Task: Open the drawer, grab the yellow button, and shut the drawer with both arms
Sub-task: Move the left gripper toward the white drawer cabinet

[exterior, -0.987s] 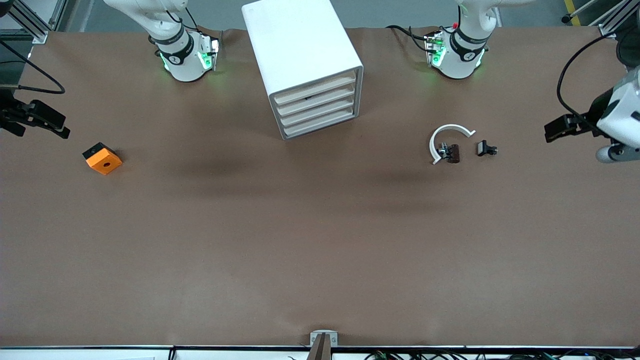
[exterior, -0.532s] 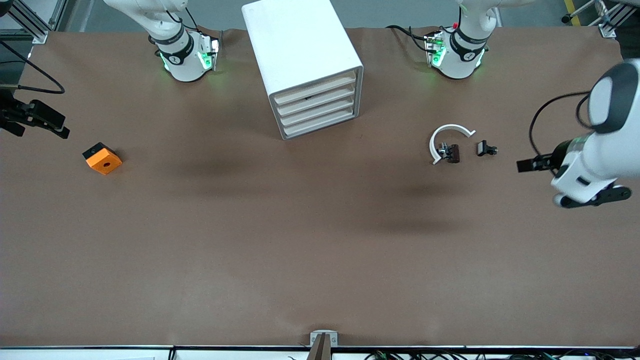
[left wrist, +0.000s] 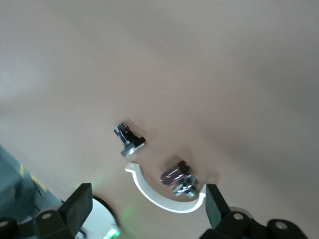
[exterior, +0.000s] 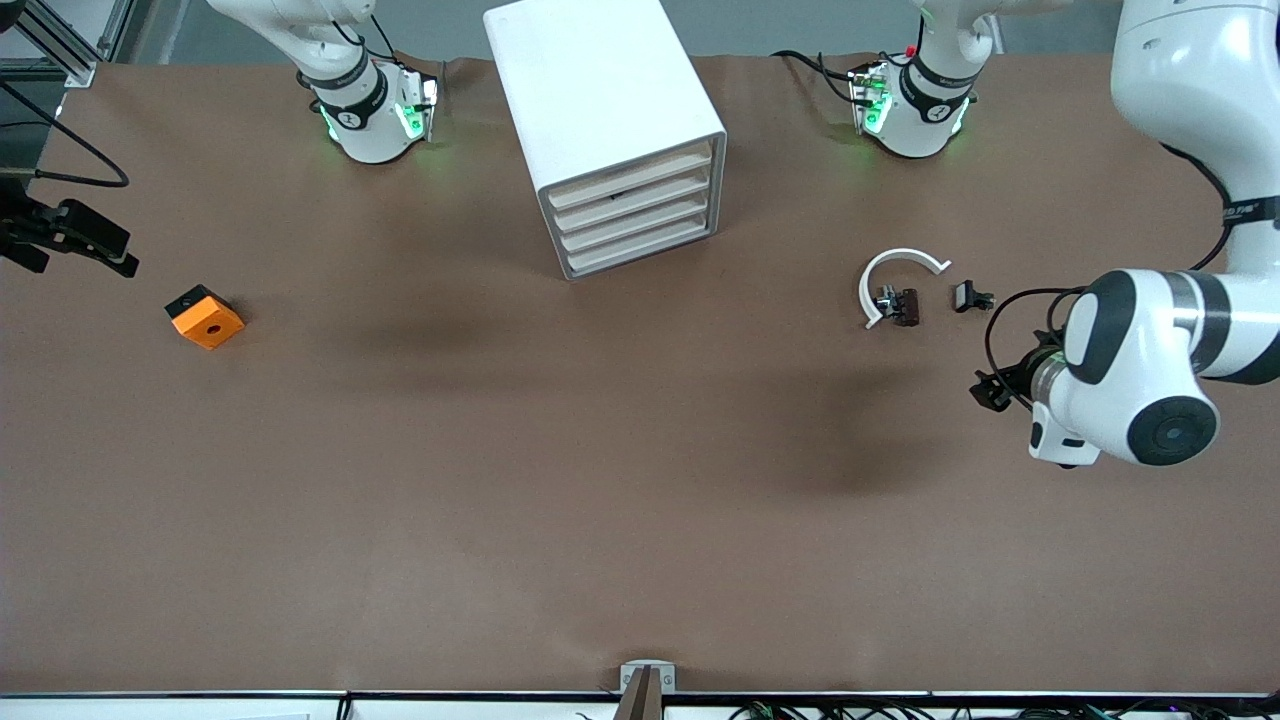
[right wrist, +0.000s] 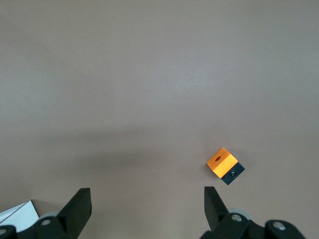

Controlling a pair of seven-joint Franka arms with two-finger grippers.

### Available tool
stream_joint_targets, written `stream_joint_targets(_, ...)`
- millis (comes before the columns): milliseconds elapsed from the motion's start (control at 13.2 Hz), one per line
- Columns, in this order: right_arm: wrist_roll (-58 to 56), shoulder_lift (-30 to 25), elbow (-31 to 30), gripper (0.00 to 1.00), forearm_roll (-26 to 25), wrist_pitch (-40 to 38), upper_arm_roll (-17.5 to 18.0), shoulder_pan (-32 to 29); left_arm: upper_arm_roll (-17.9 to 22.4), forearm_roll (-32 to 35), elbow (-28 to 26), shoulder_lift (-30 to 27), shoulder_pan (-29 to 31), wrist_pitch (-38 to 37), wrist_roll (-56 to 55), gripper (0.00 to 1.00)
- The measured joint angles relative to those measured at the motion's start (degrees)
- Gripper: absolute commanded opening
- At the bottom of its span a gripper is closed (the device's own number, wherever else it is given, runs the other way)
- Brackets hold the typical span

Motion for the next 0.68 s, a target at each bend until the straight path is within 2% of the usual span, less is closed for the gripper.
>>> stream_joint_targets(228, 0.0, 0.0, 0.08, 1.0, -0.3, 0.0, 0.04, 0.01, -0.26, -3.97, 0.04, 1.08, -2.98, -1.59, -13.95, 1.0)
stream_joint_targets(532, 0.0, 0.0, 0.09, 1.0, -0.32, 0.0, 0.16, 0.14, -0.34, -12.89, 0.3, 1.59, -8.36, -3.95, -31.81, 1.0)
stream_joint_targets(684, 0.0, 0.0, 0.09, 1.0, -0.34, 0.0, 0.16, 0.14, -0.29, -15.33, 2.22, 1.65, -8.81, -4.02, -37.89, 1.0)
